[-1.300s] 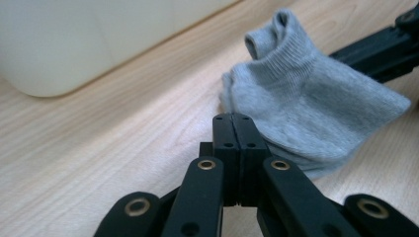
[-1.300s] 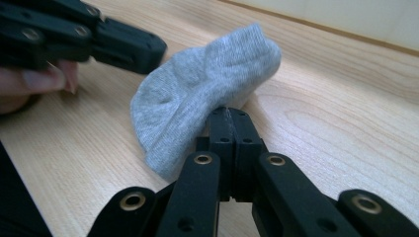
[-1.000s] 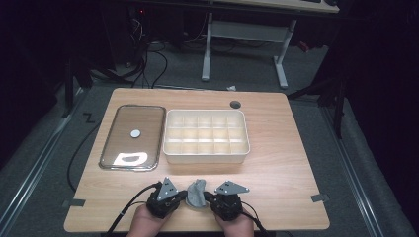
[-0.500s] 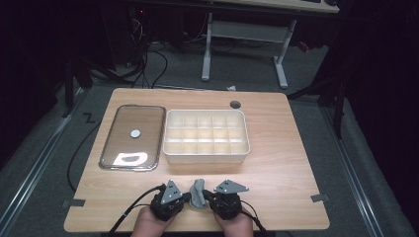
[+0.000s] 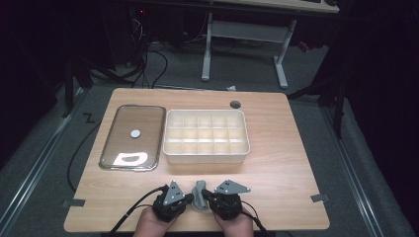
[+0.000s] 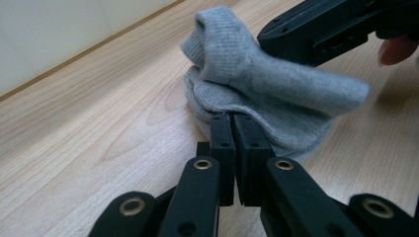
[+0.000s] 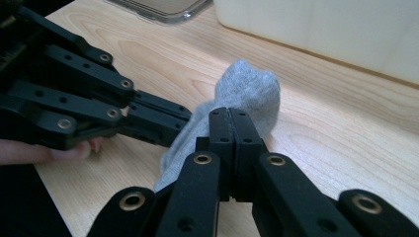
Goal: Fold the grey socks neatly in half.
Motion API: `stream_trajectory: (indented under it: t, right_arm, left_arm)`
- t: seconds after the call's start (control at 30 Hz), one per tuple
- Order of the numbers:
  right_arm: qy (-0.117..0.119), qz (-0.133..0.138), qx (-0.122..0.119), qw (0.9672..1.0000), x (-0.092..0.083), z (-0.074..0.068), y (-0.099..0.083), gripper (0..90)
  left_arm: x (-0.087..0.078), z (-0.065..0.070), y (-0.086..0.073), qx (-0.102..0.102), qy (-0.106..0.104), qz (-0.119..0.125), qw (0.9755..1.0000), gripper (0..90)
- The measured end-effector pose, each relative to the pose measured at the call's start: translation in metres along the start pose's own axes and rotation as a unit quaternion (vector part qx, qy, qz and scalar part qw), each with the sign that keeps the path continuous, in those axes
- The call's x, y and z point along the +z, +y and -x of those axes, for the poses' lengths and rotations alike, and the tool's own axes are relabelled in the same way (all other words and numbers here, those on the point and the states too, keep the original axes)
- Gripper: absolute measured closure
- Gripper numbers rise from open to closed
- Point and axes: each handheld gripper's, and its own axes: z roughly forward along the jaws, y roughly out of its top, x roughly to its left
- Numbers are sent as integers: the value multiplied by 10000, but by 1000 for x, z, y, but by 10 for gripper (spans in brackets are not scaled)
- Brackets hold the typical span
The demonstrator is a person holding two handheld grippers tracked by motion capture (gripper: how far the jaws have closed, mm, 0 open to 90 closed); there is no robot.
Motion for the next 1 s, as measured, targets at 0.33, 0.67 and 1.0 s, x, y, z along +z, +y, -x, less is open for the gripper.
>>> stream_trajectory:
  t: [0.33, 0.67, 1.0]
  right_arm:
    - [-48, -5, -58, 10000, -3, -1, 2, 900]
    - [-31, -169, -115, 9998, 10, -6, -11, 900]
    - [49, -80, -208, 9997, 12, -5, -13, 900]
  left_arm:
    - [6, 7, 4, 212, -139, -23, 9997, 873]
    - [-12, -8, -1, 68, -141, 211, 9997, 833]
    - [-16, -13, 14, -73, -62, 569, 9983, 841]
